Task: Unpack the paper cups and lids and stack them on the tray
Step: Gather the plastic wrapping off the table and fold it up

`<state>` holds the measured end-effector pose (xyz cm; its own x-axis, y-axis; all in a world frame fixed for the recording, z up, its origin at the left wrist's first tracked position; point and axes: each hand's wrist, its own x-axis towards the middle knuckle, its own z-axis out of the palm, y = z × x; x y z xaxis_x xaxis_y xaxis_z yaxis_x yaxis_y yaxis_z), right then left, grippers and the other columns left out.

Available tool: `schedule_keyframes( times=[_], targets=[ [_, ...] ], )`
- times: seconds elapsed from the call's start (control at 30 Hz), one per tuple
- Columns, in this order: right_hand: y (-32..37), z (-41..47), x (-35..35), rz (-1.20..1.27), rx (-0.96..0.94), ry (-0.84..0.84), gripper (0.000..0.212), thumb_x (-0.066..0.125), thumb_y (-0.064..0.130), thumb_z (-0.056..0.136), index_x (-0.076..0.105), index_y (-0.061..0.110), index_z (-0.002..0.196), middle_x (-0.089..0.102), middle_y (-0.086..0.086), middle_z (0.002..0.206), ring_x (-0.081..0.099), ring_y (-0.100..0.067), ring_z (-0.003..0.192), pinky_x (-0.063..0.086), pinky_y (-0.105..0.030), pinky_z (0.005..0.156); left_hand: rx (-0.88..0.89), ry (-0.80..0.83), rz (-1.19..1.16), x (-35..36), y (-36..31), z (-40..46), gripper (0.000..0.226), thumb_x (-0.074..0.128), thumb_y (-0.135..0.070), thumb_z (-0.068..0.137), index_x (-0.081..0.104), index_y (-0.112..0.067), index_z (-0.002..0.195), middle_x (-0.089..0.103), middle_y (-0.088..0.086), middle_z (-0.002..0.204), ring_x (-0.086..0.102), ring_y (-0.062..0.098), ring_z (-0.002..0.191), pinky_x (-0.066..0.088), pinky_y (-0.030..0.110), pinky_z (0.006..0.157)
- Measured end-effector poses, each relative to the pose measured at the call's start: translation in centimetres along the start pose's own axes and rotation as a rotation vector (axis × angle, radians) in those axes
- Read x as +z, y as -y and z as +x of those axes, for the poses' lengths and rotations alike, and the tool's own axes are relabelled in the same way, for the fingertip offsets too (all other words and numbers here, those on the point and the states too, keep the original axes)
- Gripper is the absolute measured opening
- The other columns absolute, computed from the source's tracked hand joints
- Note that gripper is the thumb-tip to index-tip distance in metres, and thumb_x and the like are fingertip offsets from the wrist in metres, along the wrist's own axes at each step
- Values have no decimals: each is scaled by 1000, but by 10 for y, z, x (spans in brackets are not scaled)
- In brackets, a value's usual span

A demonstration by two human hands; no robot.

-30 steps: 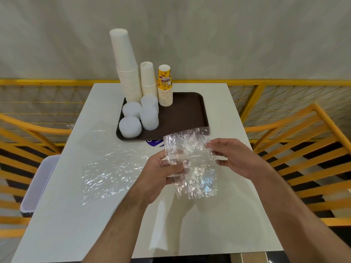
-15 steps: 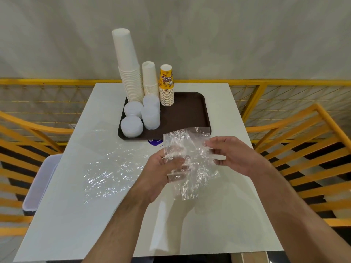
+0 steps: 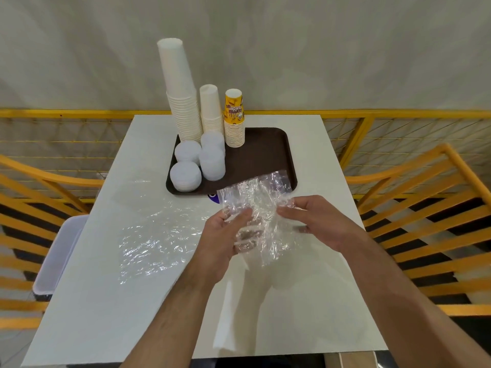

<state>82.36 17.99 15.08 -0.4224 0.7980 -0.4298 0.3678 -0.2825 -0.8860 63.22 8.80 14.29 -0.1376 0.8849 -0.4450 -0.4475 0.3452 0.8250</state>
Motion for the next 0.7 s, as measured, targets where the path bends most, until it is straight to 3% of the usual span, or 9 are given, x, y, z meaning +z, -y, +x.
schedule_keyframes(
  times=[0.13, 0.23, 0.33, 0.43, 0.57, 0.7],
  targets=[
    [2, 1, 0, 45, 27, 42, 18, 69, 35, 92, 80, 22, 100, 75, 4, 108, 65, -17, 114, 48, -40, 100, -12, 39, 78, -3, -1, -1, 34, 76, -31, 81, 69, -15, 110, 76, 8, 100, 72, 24, 88, 55, 36, 74],
    [3, 1, 2, 55, 47, 57, 21, 71, 37, 91, 79, 20, 99, 75, -1, 108, 64, -21, 113, 46, -42, 98, -6, 53, 98, -3, 0, -1, 28, 76, -21, 83, 70, -11, 109, 75, 6, 95, 71, 23, 86, 56, 33, 70],
    [1, 0, 3, 105, 59, 75, 41, 78, 40, 82, 69, 19, 116, 72, 0, 116, 66, -17, 109, 49, -40, 91, -9, 52, 82, -3, 1, 0, 20, 72, -15, 89, 71, -11, 108, 74, 7, 95, 71, 21, 81, 54, 29, 63],
    [-3, 0, 5, 214, 101, 100, 60, 83, 40, 76, 54, 30, 128, 72, 0, 118, 69, -20, 102, 51, -40, 88, -12, 78, 70, -3, 1, 3, 20, 72, -13, 88, 72, -14, 108, 74, 6, 94, 69, 19, 77, 54, 30, 64],
    [-5, 1, 2, 314, 113, 175, 62, 78, 29, 79, 49, 30, 135, 72, -8, 122, 66, -30, 98, 48, -43, 91, -20, 84, 57, -9, 1, 5, 26, 76, -14, 84, 71, -4, 108, 71, 10, 98, 66, 23, 86, 52, 36, 73],
    [-5, 1, 3, 315, 112, 240, 55, 74, 11, 86, 55, 20, 137, 71, -16, 121, 66, -27, 98, 52, -43, 95, -26, 94, 117, -14, 0, 6, 31, 78, -16, 80, 72, -11, 110, 72, 8, 98, 65, 24, 86, 50, 36, 72]
  ],
)
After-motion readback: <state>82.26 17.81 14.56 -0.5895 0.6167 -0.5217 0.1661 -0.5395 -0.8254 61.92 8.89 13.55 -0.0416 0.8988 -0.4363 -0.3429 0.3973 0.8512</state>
